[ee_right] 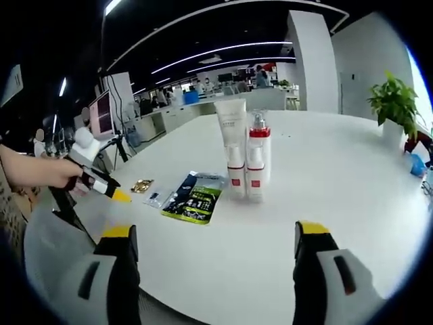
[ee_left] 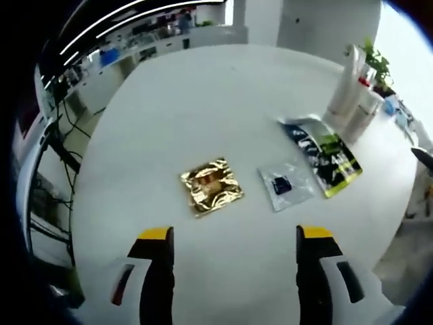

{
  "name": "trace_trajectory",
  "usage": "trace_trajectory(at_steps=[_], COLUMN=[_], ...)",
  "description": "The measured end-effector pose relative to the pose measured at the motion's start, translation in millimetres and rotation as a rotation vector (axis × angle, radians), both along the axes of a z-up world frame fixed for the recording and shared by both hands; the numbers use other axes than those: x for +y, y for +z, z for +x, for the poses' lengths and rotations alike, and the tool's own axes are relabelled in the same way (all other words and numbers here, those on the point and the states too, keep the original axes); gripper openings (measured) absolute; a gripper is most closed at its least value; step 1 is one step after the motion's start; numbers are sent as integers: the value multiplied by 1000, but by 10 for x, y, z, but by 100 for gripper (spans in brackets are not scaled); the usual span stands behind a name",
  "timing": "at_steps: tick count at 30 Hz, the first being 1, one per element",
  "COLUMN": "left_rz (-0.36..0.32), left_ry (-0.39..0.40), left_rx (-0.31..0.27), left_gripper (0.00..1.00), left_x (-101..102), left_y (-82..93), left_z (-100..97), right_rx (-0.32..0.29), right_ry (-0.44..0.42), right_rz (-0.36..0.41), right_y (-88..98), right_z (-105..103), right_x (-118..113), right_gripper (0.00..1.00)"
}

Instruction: Arrange the skincare products in the storage area until every visible bottle or jar stands upright without overlapping.

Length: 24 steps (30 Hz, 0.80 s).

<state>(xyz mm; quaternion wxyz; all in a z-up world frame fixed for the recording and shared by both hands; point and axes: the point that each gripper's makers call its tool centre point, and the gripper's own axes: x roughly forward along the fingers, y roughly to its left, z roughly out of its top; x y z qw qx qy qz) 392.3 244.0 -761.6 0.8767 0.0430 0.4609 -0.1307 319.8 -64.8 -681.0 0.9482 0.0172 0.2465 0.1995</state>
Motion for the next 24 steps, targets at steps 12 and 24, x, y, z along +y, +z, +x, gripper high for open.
trace_trajectory(at_steps=[12, 24], left_rz=[-19, -11], left_ry=[66, 115], left_rx=[0, -32], left_gripper=[63, 58], left_x=[-12, -10], left_y=[-71, -78], left_z=[167, 402], right_rx=[8, 13], right_ry=[-15, -14], right_rz=[-2, -10], right_y=[-11, -25], right_z=[3, 4], right_x=[-30, -29], right_gripper=[95, 95])
